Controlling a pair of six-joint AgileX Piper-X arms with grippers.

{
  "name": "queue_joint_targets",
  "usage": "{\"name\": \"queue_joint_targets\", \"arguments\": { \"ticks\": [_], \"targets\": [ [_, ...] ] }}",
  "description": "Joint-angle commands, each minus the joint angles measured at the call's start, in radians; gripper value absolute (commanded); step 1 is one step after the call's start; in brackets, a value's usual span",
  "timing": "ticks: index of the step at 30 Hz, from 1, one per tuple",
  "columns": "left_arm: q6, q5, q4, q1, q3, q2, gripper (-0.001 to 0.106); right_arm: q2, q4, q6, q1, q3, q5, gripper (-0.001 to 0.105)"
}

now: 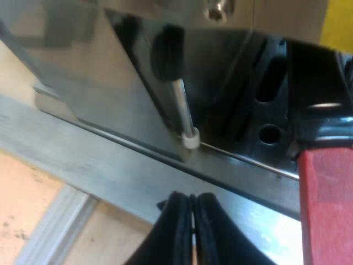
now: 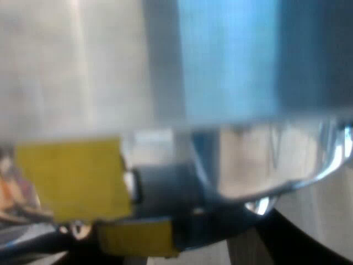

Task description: Put the handle in the coffee machine

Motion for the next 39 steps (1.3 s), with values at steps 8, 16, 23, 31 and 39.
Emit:
{"name": "queue_joint_targets", "arguments": {
  "ticks": [8,16,23,31,39],
  "targets": [
    [-0.084,-0.2,0.032,-0.135,-0.007,0.024,0.001,-0.029,-0.112,0.001,-0.002,-0.022,-0.005,0.036],
    [-0.082,-0.134,0.216,-0.139,-0.007,0.01,0.001,-0.029,-0.112,0.001,-0.002,-0.022,-0.005,0.036],
    [-0.093,0.038,0.354,-0.159,0.024,-0.02,0.001,-0.029,-0.112,0.001,-0.002,-0.022,-0.005,0.036],
    [-0.093,0.056,0.349,-0.198,0.144,-0.077,0.001,-0.029,-0.112,0.001,-0.002,-0.022,-0.007,0.036],
    [-0.148,0.052,0.312,-0.237,0.146,-0.097,0.001,-0.029,-0.112,-0.024,0.001,-0.022,-0.004,0.036]
  ]
}}
